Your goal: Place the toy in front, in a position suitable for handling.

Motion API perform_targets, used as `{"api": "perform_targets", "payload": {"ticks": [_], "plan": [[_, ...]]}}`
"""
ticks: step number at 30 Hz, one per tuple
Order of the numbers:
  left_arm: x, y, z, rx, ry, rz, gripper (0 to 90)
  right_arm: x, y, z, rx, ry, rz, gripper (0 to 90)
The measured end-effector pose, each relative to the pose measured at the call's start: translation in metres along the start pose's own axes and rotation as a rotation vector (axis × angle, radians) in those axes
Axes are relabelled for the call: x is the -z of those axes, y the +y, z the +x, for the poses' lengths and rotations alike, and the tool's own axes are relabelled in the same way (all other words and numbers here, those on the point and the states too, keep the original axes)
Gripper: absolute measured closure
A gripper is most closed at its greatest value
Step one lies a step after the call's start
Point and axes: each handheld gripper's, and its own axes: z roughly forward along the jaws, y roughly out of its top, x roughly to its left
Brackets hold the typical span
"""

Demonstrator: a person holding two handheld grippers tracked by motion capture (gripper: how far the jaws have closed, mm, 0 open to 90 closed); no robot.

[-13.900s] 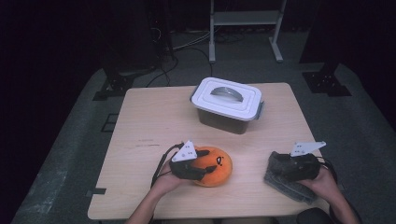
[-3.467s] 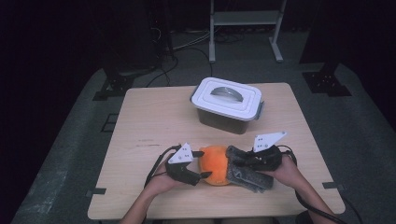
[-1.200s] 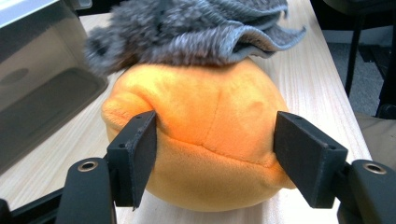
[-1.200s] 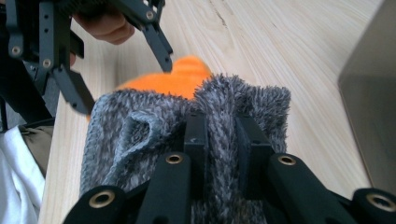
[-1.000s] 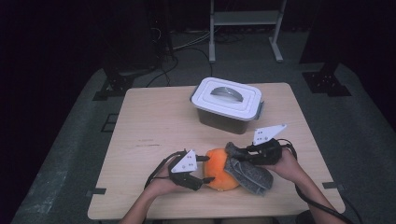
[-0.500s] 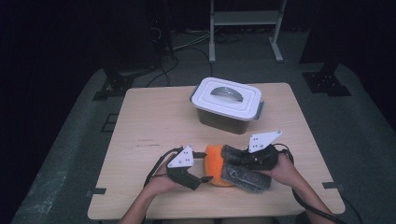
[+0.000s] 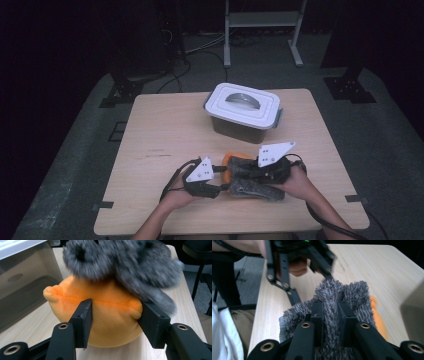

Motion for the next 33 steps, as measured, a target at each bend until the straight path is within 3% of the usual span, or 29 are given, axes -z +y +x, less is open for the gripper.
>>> {"api": "perform_targets", "payload": {"ticks": [2, 13, 20, 24, 29, 33], "plan": [[0.001, -0.002, 0.002, 0.013, 0.003, 0.001, 44.4, -0.004, 0.001, 0.002, 0.017, -0.002, 0.027, 76.5], [0.0, -0.004, 0.003, 0.029, -0.002, 0.003, 42.1, 0.006, -0.027, 0.006, -0.035, -0.001, 0.036, 76.4], [0.001, -0.009, 0.006, 0.044, -0.002, 0.014, 41.0, -0.004, -0.018, 0.012, -0.003, 0.028, 0.038, 76.4], [0.002, -0.011, 0.007, 0.045, -0.01, 0.017, 40.4, -0.001, -0.027, 0.012, -0.025, 0.041, 0.037, 76.4], [0.002, -0.012, 0.005, 0.042, -0.01, 0.019, 40.0, 0.019, -0.029, -0.003, -0.073, -0.039, -0.022, 76.4], [0.003, -0.013, 0.006, 0.043, -0.011, 0.025, 39.2, 0.024, -0.033, -0.022, -0.138, -0.074, -0.034, 76.3]]}}
